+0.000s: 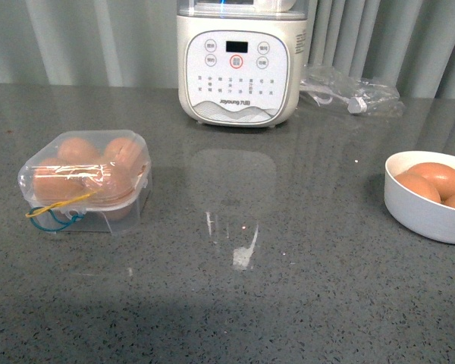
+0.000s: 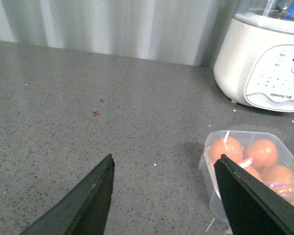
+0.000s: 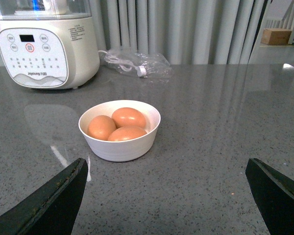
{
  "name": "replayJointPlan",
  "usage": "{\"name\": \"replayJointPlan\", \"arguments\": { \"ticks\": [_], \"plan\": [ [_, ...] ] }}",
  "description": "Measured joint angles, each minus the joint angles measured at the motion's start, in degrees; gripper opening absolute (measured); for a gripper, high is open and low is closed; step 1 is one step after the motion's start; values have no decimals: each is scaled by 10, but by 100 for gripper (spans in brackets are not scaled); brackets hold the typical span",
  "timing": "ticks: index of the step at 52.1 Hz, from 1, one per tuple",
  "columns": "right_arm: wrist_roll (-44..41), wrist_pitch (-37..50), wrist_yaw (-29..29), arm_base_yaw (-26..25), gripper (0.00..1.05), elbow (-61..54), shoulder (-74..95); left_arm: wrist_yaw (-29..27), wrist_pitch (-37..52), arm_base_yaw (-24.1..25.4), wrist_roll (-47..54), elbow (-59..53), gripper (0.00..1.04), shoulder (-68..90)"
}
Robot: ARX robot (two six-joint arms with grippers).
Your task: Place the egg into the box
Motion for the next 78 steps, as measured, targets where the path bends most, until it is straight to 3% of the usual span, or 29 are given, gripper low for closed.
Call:
{"name": "replayJointPlan", "arguments": {
  "ticks": [20, 22, 28, 78],
  "plan": [
    [0, 0, 0, 0, 98, 0, 0, -45, -32, -45, 23, -77, 4, -110],
    [0, 0, 0, 0, 98, 0, 0, -80, -42, -69, 26, -85, 4, -126],
    [0, 0, 0, 0, 98, 0, 0, -89, -67, -93, 27, -101, 4, -168],
    [0, 0, 0, 0, 98, 0, 0, -91, -253, -94, 28, -127, 4, -402]
  ]
}}
